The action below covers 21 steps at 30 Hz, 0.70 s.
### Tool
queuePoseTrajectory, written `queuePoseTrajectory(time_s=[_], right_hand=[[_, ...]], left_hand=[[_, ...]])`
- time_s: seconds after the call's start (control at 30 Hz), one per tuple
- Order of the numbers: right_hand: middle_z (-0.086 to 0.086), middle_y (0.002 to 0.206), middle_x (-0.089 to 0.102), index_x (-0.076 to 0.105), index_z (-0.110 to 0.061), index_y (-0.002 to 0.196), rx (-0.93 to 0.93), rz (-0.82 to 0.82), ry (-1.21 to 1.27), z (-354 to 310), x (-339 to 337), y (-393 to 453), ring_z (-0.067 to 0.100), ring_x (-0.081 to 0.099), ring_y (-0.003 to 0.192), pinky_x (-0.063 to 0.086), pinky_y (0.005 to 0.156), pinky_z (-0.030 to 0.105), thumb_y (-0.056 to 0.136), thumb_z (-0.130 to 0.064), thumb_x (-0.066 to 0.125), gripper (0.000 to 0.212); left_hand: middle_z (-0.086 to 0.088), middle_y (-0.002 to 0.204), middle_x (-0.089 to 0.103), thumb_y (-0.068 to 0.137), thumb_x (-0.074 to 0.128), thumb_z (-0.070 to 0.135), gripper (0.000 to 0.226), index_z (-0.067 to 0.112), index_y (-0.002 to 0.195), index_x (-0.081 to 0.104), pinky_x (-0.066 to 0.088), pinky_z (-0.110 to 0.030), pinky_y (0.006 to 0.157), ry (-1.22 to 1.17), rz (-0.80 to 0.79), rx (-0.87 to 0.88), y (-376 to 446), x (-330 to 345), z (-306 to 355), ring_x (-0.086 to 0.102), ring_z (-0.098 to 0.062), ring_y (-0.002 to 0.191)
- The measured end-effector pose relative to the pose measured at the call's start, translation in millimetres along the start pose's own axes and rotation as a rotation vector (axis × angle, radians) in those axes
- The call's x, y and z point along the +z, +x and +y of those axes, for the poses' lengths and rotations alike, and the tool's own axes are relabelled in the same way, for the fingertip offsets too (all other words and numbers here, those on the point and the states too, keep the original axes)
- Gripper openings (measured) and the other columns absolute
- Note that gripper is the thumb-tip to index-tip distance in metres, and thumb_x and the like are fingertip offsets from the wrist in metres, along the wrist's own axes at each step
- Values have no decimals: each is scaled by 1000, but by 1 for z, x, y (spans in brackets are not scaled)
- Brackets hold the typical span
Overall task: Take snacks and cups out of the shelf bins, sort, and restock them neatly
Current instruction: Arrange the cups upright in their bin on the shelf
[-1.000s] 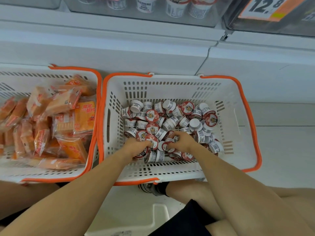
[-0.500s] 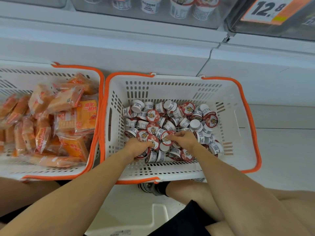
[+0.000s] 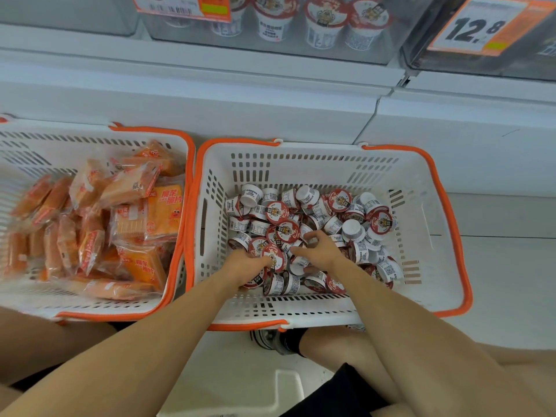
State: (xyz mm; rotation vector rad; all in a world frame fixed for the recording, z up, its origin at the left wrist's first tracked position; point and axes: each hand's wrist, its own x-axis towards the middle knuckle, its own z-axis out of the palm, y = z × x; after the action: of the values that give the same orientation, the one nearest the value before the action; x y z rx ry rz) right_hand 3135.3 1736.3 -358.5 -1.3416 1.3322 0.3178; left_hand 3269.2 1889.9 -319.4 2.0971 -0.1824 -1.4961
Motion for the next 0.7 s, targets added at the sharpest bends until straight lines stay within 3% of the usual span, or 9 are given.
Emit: queuePoseTrajectory(time_s=[0.07, 0.13, 0.27, 0.33, 0.4, 0.5, 0.57, 0.63, 0.7], right_hand=[[9, 115, 52, 51, -15, 121, -19, 45, -63, -5, 1, 3, 30, 62, 98, 63, 74, 46, 90, -19, 72, 37], [8, 100, 57, 54, -12, 119, -57, 114, -158, -9, -4, 6, 23, 60, 81, 61, 74, 46, 94, -13, 60, 26], [5, 77, 57, 57, -9, 121, -172, 198, -241, -20, -17, 4, 17, 47, 60, 40, 51, 28, 100, -12, 44, 25], [5, 84, 60, 56, -9, 122, -213, 166, -247, -26, -18, 2, 18, 54, 68, 47, 57, 30, 100, -26, 53, 27], [5, 109, 62, 55, -12, 128, -261, 117, -339, -30, -15, 3, 23, 61, 94, 53, 79, 36, 92, -43, 68, 49], [5, 136, 60, 51, -16, 143, -340, 153, -574, -27, -2, 14, 27, 57, 123, 48, 101, 39, 85, -54, 72, 72], [6, 127, 66, 56, -16, 141, -344, 203, -525, -28, 5, 20, 26, 62, 114, 50, 96, 36, 88, -45, 73, 62], [5, 102, 67, 63, -11, 131, -304, 211, -394, -29, 9, 23, 22, 64, 92, 53, 84, 33, 87, -36, 77, 53], [1, 91, 63, 60, -9, 125, -245, 168, -303, -33, 8, 20, 18, 61, 77, 50, 70, 30, 87, -34, 78, 49]], left_hand=[[-2, 108, 67, 85, 74, 31, 41, 11, 118, 63, 47, -28, 81, -5, 11, -10, -2, -5, -2, 60, -18, 93], [2, 94, 63, 87, 73, 30, 29, 15, 107, 60, 48, -29, 82, -24, 25, -17, -4, -10, -4, 57, -16, 86], [3, 90, 63, 86, 74, 30, 19, 20, 92, 59, 52, -34, 89, -62, 57, -19, -6, -14, -4, 58, -14, 83], [2, 93, 63, 86, 74, 31, 22, 20, 98, 60, 51, -34, 88, -54, 52, -15, -8, -12, -3, 58, -14, 85], [3, 96, 62, 87, 74, 30, 31, 21, 112, 59, 50, -32, 84, -60, 47, -4, -9, -10, -4, 58, -15, 86], [2, 95, 61, 87, 72, 38, 34, 19, 110, 57, 53, -35, 83, -7, 39, 2, -15, -13, -2, 59, -19, 92], [-3, 100, 63, 84, 74, 43, 38, 16, 106, 59, 55, -40, 88, 21, 31, 5, -18, -18, 0, 60, -22, 97], [-6, 103, 67, 81, 76, 44, 38, 17, 103, 62, 54, -38, 82, 18, 34, 52, -22, -25, 4, 62, -22, 96], [-5, 104, 69, 80, 77, 45, 39, 16, 102, 65, 50, -32, 74, 29, 35, 118, -29, -33, 11, 63, -21, 97]])
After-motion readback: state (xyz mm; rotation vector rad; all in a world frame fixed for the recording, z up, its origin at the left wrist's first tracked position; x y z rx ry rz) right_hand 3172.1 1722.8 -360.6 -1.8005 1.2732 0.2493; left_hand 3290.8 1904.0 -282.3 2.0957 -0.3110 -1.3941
